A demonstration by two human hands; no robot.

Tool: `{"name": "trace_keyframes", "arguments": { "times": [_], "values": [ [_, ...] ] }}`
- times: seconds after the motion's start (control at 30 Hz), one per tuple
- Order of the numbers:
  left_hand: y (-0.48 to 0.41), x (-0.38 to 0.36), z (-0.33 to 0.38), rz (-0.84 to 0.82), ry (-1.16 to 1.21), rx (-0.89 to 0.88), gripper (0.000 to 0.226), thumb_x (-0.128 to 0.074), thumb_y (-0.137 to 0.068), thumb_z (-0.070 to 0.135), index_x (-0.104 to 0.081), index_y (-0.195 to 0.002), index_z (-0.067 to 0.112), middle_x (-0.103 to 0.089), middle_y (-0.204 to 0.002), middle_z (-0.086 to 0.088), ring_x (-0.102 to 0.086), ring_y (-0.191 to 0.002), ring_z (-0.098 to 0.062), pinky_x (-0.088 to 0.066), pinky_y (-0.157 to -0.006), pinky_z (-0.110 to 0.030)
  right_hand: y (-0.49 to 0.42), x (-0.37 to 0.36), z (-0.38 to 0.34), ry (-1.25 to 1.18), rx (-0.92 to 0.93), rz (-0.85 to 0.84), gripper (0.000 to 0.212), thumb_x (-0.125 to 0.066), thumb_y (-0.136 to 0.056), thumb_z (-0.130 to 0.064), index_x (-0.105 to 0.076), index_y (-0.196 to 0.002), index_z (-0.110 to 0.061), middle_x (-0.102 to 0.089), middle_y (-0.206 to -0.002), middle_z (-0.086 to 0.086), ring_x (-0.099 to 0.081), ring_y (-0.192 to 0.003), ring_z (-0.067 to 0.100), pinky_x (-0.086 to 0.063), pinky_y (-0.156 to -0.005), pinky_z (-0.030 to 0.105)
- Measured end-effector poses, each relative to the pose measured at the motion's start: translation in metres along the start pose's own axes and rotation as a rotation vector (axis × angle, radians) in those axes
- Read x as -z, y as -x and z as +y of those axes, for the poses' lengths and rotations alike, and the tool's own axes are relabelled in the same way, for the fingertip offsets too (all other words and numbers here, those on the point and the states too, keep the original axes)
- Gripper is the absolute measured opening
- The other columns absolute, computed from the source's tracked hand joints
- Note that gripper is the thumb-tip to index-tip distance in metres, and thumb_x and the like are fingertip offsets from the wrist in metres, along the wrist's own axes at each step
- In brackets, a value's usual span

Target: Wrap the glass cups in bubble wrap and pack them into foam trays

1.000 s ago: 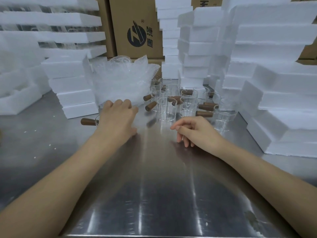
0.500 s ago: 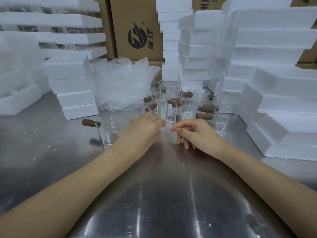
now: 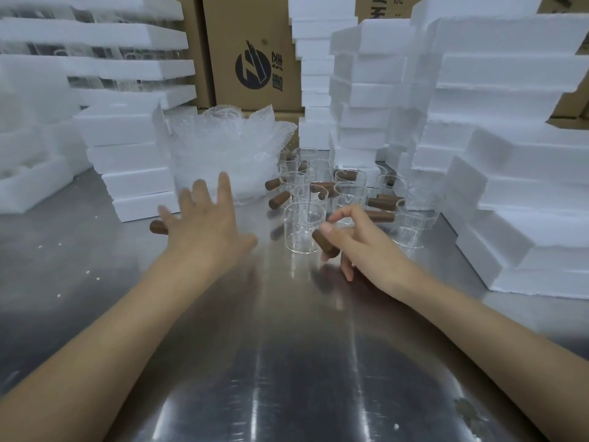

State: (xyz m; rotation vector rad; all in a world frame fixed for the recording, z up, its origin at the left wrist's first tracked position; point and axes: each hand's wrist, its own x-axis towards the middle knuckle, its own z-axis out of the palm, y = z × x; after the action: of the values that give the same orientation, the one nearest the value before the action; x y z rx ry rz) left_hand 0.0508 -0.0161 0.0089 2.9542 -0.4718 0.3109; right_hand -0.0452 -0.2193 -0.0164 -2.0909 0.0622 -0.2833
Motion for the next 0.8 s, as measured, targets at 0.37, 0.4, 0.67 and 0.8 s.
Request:
{"name": "trace_keyframes", "arguments": {
  "times": [0.37,0.4,0.67,0.8],
  "values": [
    [-0.032,-0.026,-0.024,0.118,0.348,-0.292,0.077,-0.064,-0.085,0.015,-0.022,-0.15,0.018,0.002,-0.152,0.0,-0.023,-0.138,-0.028,-0.033,-0.11,-0.04,-0.003,-0.004,-0.003,-0.203,-0.116,0.05,0.013,-0.061,-0.092,-0.021,-0.05,-0.092,-0.015,-0.07,-0.074,0.008,-0.049,-0.042,0.014,-0.031,-0.039,0.013],
    [-0.036,-0.03,-0.027,0.142,0.4,-0.33,0.076,-0.066,-0.087,0.017,-0.023,-0.15,0.019,0.0,-0.152,-0.001,-0.024,-0.137,-0.024,-0.031,-0.109,-0.033,-0.003,-0.003,-0.003,-0.229,-0.134,0.045,0.012,-0.061,-0.093,-0.02,-0.05,-0.092,-0.014,-0.069,-0.073,0.008,-0.049,-0.043,0.015,-0.029,-0.038,0.015],
    [-0.053,-0.052,-0.03,0.303,0.398,-0.422,0.058,-0.063,-0.092,0.024,-0.039,-0.144,0.01,-0.023,-0.158,-0.008,-0.006,-0.149,-0.024,0.004,-0.118,-0.036,-0.004,0.0,-0.002,-0.462,-0.268,-0.1,0.012,-0.054,-0.097,-0.017,-0.055,-0.095,-0.005,-0.067,-0.071,0.015,-0.058,-0.047,0.016,-0.039,-0.039,0.017],
    [-0.04,-0.046,-0.012,0.488,0.434,-0.535,0.038,-0.061,-0.094,0.014,-0.054,-0.131,0.008,-0.039,-0.147,-0.011,-0.022,-0.142,-0.028,-0.005,-0.118,-0.038,-0.006,0.001,-0.001,-0.505,-0.29,-0.13,0.02,-0.052,-0.098,-0.019,-0.058,-0.1,0.0,-0.068,-0.07,0.014,-0.059,-0.048,0.014,-0.041,-0.041,0.016]
  ]
}}
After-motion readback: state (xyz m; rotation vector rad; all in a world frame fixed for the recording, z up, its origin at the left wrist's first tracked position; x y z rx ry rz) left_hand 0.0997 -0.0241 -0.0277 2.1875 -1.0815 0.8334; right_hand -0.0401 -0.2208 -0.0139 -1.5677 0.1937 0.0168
